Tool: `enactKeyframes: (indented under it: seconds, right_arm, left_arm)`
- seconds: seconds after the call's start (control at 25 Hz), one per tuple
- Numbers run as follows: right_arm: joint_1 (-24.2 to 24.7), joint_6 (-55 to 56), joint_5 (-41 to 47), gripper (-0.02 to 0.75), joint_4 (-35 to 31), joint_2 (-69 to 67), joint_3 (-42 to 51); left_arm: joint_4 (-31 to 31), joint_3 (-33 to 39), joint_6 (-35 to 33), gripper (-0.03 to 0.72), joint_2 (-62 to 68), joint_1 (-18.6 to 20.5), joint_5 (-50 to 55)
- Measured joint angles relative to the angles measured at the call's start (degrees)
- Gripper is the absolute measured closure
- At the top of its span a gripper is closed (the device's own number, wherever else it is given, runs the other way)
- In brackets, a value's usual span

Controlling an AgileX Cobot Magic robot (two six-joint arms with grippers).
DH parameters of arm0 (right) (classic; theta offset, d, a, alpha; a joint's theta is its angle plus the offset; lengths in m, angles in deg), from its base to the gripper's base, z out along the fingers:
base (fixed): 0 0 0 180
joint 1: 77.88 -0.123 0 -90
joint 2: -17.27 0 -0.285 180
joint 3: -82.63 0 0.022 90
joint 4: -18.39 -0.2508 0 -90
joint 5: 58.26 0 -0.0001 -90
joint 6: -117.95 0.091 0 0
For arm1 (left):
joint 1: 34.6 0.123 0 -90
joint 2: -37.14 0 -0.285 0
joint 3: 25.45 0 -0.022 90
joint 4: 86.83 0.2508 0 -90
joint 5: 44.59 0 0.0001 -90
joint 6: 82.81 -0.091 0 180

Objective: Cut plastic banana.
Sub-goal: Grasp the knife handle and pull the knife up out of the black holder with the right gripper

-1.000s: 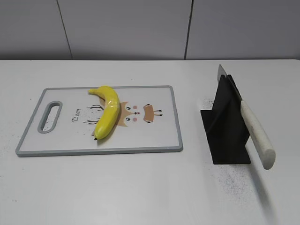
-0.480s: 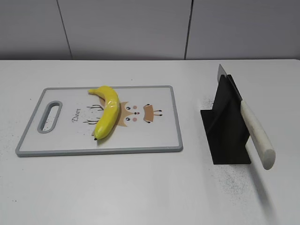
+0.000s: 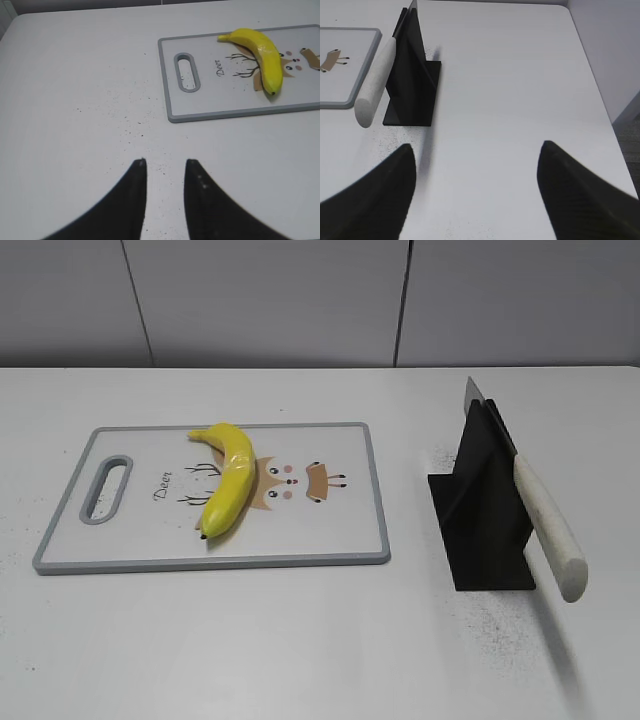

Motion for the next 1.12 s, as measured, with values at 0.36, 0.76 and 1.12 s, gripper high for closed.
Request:
enactKeyframes:
  seconds: [0.36, 0.76, 1.12]
  right_arm:
    - [0.0, 0.0, 0.1, 0.167, 0.0, 0.0, 0.0]
    - [0.0, 0.0, 7.0, 0.166, -1.4, -17.0, -7.4]
    - [0.0, 1.6, 10.0, 0.166, -3.4, -32.9, -15.8]
  left_arm:
    - [0.9, 0.0, 0.0, 0.088, 0.0, 0.0, 0.0]
    - [0.9, 0.0, 0.0, 0.063, 0.0, 0.0, 0.0]
    - [0.9, 0.0, 0.0, 0.093, 0.0, 0.0, 0.0]
